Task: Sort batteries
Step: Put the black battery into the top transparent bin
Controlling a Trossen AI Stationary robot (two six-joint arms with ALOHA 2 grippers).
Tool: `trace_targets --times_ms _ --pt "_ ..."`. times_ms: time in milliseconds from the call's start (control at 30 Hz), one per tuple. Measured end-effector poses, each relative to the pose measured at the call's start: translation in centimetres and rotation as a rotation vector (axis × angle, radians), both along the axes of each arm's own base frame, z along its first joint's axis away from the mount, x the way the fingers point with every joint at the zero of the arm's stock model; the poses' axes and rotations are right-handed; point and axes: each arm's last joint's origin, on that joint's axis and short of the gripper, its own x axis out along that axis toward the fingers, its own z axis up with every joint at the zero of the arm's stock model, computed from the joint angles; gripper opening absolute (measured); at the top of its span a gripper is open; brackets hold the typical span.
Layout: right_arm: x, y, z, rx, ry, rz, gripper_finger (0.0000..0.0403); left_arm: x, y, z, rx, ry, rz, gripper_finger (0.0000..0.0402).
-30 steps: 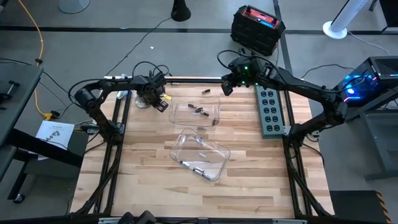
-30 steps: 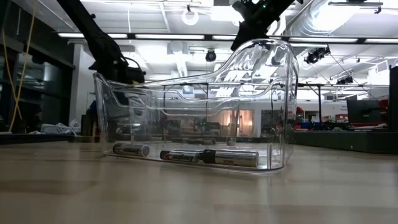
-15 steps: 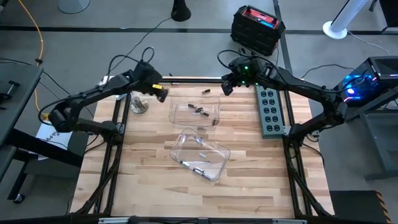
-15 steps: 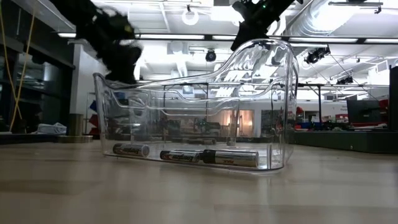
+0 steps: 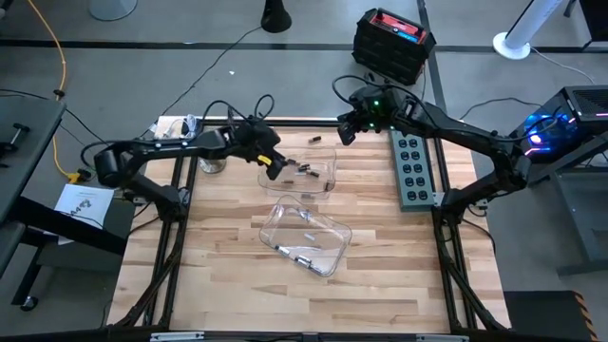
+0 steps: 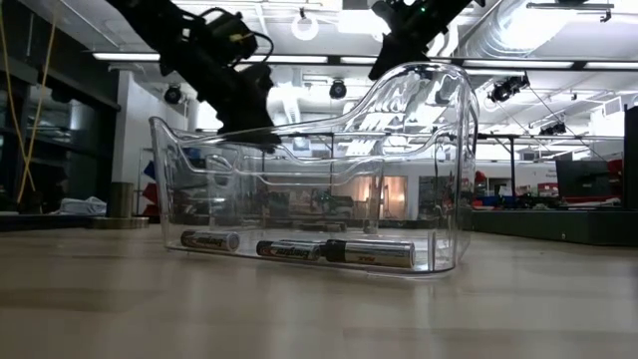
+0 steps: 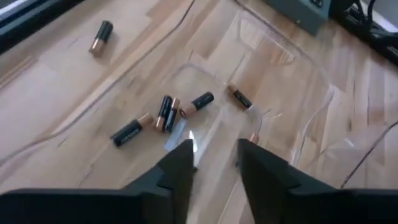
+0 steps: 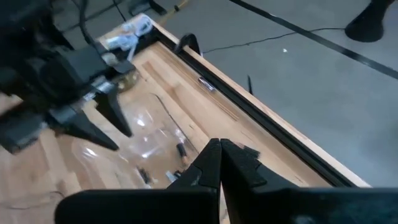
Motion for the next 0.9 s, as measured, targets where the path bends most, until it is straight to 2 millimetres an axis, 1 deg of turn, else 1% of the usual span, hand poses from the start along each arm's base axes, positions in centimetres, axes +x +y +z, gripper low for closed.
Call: trace_targets --times_ms 33,100,167,233,267,333,467,567,633,667,767,900 --pt "0.1 0.0 0.1 0.008 -0.013 0.005 0.0000 0.3 0.1 0.1 0.000 -0.003 0.000 0.0129" --pt "0.3 -0.3 0.1 0.021 -0.043 -0.008 0.0002 0.5 0.5 1.1 0.008 -0.022 0.006 0.0149" --pt "0.7 -0.9 -0.2 0.039 -0.073 0.020 0.0011 0.4 1.3 2.9 0.034 -0.068 0.021 0.0162" --pt "1.6 -2.0 -1.0 0.054 -0.092 0.047 0.0029 -0.2 1.9 5.1 0.070 -0.120 0.021 0.0169" --pt "2.1 -2.7 -1.7 0.062 -0.091 0.058 0.0043 -0.8 2.1 6.3 0.091 -0.153 0.022 0.0171" --pt "3.2 -4.3 -3.7 0.085 -0.072 0.083 0.0074 -2.0 2.3 8.5 0.138 -0.216 0.038 0.0171" --pt "5.0 -8.2 -9.2 0.162 0.002 0.088 0.0136 -4.9 1.7 11.6 0.203 -0.309 0.077 0.0172" --pt "5.5 -11.2 -13.4 0.244 0.046 0.114 0.0165 -6.6 0.6 13.1 0.213 -0.353 0.089 0.0172" --pt "5.7 -12.9 -15.1 0.266 0.073 0.135 0.0172 -7.2 -0.3 13.8 0.197 -0.376 0.088 0.0172" --pt "5.7 -13.6 -15.5 0.264 0.087 0.147 0.0172 -7.4 -0.6 14.0 0.190 -0.386 0.085 0.0172" --pt "6.1 -15.2 -15.8 0.206 0.153 0.223 0.0166 -7.8 -1.7 14.4 0.161 -0.397 0.076 0.0172" --pt "6.7 -15.8 -16.3 0.115 0.325 0.432 0.0152 -7.7 -2.9 14.3 0.135 -0.373 0.078 0.0172"
